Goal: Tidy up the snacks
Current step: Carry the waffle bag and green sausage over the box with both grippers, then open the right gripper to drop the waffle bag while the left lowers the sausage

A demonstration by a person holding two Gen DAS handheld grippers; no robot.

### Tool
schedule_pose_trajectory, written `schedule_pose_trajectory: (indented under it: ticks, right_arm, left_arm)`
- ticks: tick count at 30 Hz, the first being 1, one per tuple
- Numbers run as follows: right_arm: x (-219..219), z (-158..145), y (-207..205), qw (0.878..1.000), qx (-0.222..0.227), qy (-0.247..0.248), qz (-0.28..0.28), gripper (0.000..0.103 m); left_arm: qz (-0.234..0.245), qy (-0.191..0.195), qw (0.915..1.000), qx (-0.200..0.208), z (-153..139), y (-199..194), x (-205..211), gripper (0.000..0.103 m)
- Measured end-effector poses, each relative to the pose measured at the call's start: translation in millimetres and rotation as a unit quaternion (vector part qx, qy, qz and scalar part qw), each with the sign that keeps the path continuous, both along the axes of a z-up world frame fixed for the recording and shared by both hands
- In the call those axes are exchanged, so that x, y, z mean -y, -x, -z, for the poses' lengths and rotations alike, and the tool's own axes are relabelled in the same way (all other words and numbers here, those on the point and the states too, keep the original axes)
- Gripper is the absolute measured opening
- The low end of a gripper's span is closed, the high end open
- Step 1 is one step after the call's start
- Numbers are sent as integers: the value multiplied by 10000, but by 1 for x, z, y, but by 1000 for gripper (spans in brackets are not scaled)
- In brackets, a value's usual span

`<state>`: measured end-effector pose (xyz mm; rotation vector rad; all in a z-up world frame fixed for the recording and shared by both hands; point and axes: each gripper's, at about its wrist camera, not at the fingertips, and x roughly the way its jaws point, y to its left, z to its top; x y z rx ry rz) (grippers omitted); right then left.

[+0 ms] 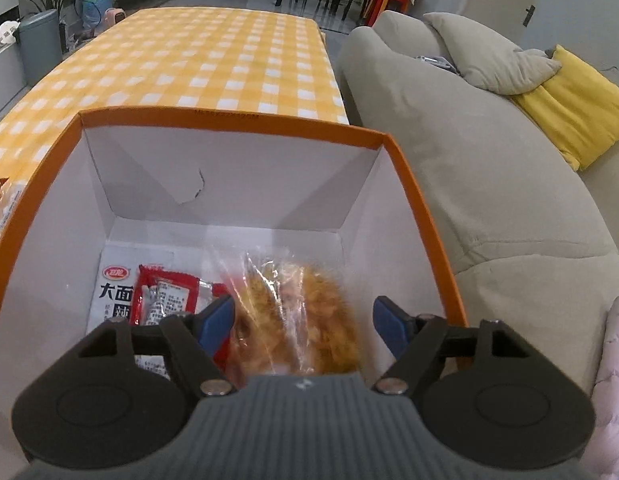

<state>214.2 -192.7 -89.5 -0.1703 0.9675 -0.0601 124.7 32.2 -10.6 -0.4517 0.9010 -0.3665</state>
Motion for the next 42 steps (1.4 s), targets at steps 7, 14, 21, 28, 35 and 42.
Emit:
schedule_pose_trajectory:
  ticks: [7, 14, 21, 28, 35, 42]
  right_arm:
    - [4, -4, 0, 9998, -1, -197, 10, 84]
    - [42, -50, 21, 9901, 706, -1190, 242, 87]
    - [87, -82, 47, 9688, 1403, -2008, 378, 87]
    - [117, -78, 57, 9523, 1501, -2628, 381, 87]
    - [149, -72, 66, 9312, 1648, -3225, 416, 87]
    - [179, -54, 62, 9043, 1661, -3841, 837, 87]
  left_arm:
    - [14, -26, 10000, 34, -2, 0, 2, 24]
    - [-3, 134, 9999, 102, -8, 4, 2, 24]
    - [55, 167, 9998, 62, -20, 6, 17, 24]
    - [85, -610, 9981, -37, -29, -6, 57, 24]
    - [-749, -648, 9940, -467, -15, -49, 85, 24]
    - [-2021, 251, 9783, -382, 23, -84, 100, 24]
